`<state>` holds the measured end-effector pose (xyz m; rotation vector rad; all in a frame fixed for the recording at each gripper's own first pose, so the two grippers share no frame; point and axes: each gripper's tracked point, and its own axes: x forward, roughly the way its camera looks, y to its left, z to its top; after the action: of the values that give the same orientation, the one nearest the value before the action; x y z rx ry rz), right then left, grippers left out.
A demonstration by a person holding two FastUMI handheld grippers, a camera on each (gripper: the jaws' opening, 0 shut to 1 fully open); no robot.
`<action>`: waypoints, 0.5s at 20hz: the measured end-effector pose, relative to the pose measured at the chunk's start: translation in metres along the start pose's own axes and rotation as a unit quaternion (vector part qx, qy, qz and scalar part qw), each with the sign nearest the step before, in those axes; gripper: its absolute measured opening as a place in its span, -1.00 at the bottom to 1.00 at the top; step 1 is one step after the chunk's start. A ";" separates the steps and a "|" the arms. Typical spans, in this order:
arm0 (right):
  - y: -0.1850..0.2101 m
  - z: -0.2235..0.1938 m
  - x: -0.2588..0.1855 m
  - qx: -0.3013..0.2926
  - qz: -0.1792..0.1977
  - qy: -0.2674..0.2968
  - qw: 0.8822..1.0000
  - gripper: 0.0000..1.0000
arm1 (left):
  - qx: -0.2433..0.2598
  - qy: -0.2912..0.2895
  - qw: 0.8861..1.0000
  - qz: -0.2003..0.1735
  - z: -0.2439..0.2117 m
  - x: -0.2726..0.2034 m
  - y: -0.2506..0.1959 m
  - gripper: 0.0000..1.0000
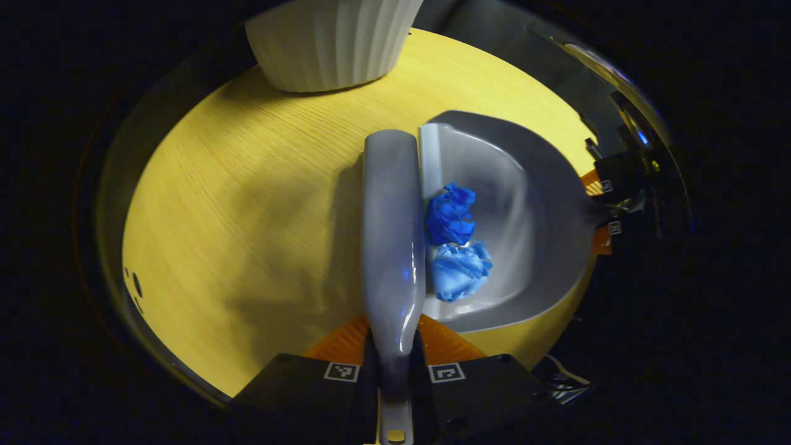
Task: Pick up the small broom and dustpan from the desktop, sweep the trash into the dustpan with the broom, and then empty the trash into the garbage bin.
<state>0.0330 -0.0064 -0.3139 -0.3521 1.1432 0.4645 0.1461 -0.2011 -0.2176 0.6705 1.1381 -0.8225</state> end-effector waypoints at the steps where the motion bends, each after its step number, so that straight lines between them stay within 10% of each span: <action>1: -0.002 -0.001 0.000 -0.006 -0.004 0.000 1.000 -0.36 | -0.013 -0.001 1.000 -0.016 -0.002 0.001 -0.013 -0.47; 5: -0.001 -0.002 -0.001 -0.003 0.009 -0.011 1.000 -0.36 | -0.076 -0.012 0.995 -0.062 -0.004 -0.006 -0.043 -0.48; 10: 0.002 0.002 -0.004 0.013 0.041 -0.041 0.998 -0.36 | -0.182 -0.093 0.979 -0.005 -0.008 -0.032 -0.054 -0.48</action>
<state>0.0322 -0.0039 -0.3099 -0.2616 1.0853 0.5306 0.0905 -0.2163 -0.1924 0.2778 1.0834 -0.6469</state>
